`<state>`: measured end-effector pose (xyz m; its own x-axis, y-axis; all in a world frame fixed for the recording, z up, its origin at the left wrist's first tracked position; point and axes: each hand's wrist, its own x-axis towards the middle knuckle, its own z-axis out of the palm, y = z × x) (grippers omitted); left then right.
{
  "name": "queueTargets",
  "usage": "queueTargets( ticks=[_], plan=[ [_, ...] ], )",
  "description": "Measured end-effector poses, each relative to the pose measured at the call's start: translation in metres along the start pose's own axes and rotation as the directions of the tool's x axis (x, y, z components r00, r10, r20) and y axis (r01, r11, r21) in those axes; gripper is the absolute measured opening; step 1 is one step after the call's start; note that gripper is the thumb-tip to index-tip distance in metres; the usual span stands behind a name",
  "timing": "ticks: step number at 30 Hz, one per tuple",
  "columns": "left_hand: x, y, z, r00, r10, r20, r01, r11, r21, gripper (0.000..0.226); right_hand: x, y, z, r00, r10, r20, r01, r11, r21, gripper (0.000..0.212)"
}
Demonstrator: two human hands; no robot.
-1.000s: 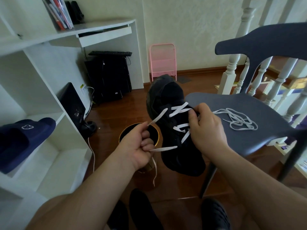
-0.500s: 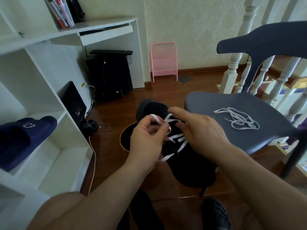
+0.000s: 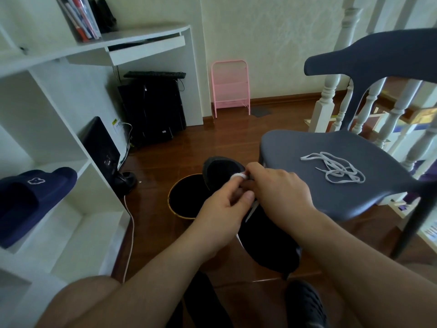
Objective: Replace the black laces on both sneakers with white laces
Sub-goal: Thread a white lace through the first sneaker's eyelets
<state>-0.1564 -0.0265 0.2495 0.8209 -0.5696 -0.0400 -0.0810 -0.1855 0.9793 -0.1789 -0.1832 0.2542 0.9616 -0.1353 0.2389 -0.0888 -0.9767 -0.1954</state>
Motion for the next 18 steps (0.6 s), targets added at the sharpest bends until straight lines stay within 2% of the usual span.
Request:
queueTargets(
  ticks=[3,7,10,13,15,18],
  plan=[
    [-0.002,0.009,0.002,0.998,-0.055,-0.015,0.051,0.980,-0.192,0.035,0.001,-0.002,-0.001,0.998,0.046,0.031,-0.046,0.999,-0.017,0.014],
    [0.007,0.022,-0.020,0.961,-0.264,-0.087,0.195,0.863,-0.465,0.022,0.003,-0.001,0.001,0.994,0.103,0.037,-0.102,0.994,-0.025,0.018],
    [0.013,0.021,-0.043,0.940,-0.278,-0.200,0.095,0.772,-0.629,0.026,0.006,0.009,0.000,0.982,0.170,0.079,-0.172,0.985,0.014,0.017],
    [0.013,0.014,-0.047,0.916,-0.210,-0.343,-0.004,0.848,-0.530,0.020,0.006,0.015,-0.002,0.970,0.196,0.144,-0.207,0.976,0.069,0.018],
    [0.015,0.007,-0.036,0.920,-0.207,-0.332,0.030,0.884,-0.467,0.016,0.005,0.015,-0.004,0.970,0.175,0.169,-0.191,0.978,0.081,0.021],
    [0.016,-0.003,-0.019,0.928,-0.199,-0.316,0.067,0.921,-0.383,0.007,0.002,0.009,-0.004,0.978,0.102,0.184,-0.117,0.990,0.076,0.040]
  ],
)
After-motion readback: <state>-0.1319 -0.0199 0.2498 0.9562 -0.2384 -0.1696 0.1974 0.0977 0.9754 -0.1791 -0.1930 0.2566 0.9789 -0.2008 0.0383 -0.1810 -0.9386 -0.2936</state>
